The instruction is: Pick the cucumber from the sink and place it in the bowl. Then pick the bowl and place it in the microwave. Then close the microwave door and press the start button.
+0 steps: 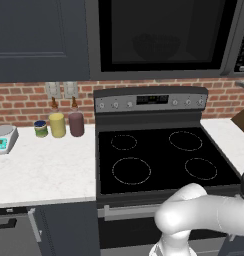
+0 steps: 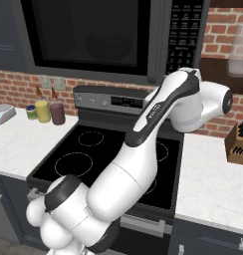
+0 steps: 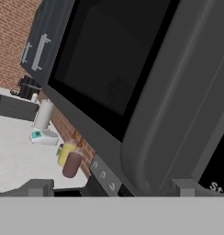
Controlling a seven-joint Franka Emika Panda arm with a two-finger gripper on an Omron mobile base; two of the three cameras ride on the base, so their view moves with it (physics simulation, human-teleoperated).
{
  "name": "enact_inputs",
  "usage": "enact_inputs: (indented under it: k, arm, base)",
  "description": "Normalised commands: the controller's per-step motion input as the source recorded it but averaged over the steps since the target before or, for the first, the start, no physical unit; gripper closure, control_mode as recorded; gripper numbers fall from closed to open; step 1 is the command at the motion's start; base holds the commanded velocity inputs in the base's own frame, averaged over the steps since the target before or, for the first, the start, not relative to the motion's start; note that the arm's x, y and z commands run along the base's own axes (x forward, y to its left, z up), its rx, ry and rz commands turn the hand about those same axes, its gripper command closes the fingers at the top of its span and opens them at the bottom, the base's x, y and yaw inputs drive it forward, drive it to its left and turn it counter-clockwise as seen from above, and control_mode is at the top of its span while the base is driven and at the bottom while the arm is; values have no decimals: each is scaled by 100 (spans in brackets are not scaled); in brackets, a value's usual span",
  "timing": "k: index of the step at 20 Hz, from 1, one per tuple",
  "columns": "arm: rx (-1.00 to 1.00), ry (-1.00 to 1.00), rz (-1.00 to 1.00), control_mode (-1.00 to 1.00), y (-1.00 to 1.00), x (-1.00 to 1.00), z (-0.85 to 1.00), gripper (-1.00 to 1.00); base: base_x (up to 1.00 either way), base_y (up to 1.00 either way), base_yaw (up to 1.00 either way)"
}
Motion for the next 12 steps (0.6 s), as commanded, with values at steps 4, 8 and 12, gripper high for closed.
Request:
enact_inputs:
  k: [4, 8, 12]
  arm:
    - [0, 1, 0, -100, -7, 11, 0, -100]
    - [0, 0, 0, -100, -3, 18, 0, -100]
    - [0, 0, 0, -100, -4, 21, 0, -100]
  base:
    - [0, 0, 0]
    - [0, 0, 0]
    - [0, 0, 0]
